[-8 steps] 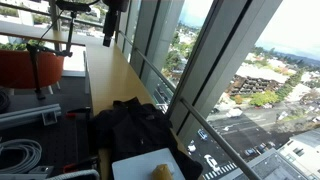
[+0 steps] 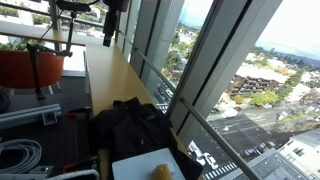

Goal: Close the zipper of the black vest

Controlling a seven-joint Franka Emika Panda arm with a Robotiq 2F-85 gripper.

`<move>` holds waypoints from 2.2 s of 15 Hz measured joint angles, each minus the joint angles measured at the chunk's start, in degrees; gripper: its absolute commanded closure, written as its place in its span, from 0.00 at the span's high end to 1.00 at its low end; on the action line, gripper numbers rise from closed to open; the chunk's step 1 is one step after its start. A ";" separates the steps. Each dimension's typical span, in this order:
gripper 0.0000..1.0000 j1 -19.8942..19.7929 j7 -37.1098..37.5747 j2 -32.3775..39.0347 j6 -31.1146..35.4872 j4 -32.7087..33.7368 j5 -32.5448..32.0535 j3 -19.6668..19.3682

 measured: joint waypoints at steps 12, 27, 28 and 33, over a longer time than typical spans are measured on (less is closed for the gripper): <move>1.00 0.00 0.00 0.00 0.00 0.00 0.00 0.00; 1.00 -2.76 -17.07 3.93 31.40 -14.57 -13.98 -5.12; 1.00 -3.16 -17.09 5.00 36.00 -16.00 -14.39 -5.20; 1.00 -5.17 -16.58 15.84 56.39 -20.26 -14.55 -5.31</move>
